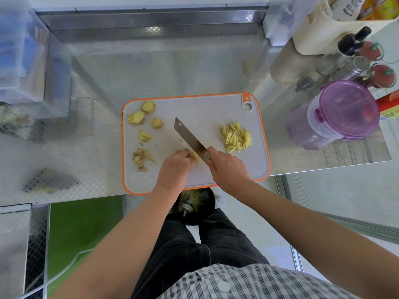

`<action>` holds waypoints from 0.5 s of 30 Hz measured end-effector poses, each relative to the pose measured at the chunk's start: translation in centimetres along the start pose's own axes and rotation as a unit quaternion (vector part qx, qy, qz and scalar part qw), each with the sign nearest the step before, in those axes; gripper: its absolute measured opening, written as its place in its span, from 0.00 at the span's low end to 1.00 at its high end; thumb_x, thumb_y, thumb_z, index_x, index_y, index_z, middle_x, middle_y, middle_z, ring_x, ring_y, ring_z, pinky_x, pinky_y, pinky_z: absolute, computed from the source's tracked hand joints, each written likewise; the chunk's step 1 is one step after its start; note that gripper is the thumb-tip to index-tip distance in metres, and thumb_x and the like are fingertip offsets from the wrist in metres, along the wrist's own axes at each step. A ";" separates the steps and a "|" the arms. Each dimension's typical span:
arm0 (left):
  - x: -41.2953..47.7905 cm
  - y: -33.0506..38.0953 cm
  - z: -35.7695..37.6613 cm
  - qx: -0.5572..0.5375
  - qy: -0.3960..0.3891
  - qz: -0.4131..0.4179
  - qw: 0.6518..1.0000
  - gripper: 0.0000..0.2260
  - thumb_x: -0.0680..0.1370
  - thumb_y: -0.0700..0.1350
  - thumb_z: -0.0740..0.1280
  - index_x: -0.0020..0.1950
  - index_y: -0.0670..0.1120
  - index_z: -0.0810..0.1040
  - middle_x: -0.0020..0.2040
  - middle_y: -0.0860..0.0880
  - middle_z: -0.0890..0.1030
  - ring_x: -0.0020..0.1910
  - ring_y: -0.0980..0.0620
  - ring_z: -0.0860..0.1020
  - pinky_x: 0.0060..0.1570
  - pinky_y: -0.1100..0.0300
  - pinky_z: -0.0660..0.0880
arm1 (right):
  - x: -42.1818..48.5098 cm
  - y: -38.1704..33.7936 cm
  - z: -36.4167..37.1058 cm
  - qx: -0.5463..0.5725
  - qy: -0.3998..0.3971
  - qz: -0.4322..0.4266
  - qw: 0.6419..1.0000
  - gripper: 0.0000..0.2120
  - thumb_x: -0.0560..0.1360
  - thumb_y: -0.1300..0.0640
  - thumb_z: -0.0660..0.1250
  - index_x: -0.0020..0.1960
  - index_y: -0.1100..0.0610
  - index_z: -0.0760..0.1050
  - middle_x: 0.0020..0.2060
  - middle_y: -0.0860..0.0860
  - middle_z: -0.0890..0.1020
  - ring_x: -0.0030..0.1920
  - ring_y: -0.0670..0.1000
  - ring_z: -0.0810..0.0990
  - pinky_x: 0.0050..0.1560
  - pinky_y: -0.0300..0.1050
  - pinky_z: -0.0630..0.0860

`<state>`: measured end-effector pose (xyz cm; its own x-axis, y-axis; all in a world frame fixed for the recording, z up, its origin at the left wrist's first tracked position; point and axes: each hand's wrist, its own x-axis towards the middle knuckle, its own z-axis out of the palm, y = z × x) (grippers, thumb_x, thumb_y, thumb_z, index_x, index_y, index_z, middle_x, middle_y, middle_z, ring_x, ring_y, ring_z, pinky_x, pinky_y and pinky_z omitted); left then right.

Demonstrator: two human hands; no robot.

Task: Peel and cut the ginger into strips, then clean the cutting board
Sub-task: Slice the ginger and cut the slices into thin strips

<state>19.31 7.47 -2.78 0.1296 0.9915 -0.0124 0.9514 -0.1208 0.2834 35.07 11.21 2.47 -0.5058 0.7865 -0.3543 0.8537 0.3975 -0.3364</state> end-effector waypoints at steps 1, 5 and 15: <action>0.0 0.0 0.0 -0.003 0.002 0.000 1.000 0.15 0.53 0.29 0.80 0.33 0.41 0.80 0.31 0.47 0.75 0.28 0.46 0.75 0.21 0.58 0.73 | 0.0 0.0 -0.1 -0.004 -0.006 -0.002 1.000 0.07 0.82 0.55 0.51 0.55 0.56 0.64 0.37 0.51 0.72 0.35 0.57 0.71 0.35 0.47 0.65; 0.1 0.0 -0.1 -0.022 0.011 -0.002 1.000 0.14 0.55 0.28 0.79 0.32 0.41 0.80 0.30 0.46 0.75 0.28 0.45 0.74 0.20 0.57 0.73 | 0.2 -0.2 0.0 -0.020 -0.017 0.003 1.000 0.05 0.82 0.57 0.52 0.55 0.57 0.64 0.36 0.51 0.71 0.35 0.58 0.72 0.34 0.48 0.66; 0.0 0.0 0.0 -0.031 0.006 -0.006 0.999 0.11 0.58 0.29 0.78 0.32 0.40 0.80 0.30 0.46 0.74 0.28 0.44 0.74 0.21 0.56 0.73 | 1.2 -0.4 0.9 -0.022 -0.017 0.011 1.000 0.07 0.82 0.56 0.53 0.58 0.57 0.64 0.44 0.53 0.76 0.39 0.58 0.75 0.36 0.48 0.66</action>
<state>19.36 7.42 -2.79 0.1143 0.9934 -0.0041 0.9336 -0.1060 0.3424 34.02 11.63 1.40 -0.4897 0.7789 -0.3918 0.8692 0.4005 -0.2901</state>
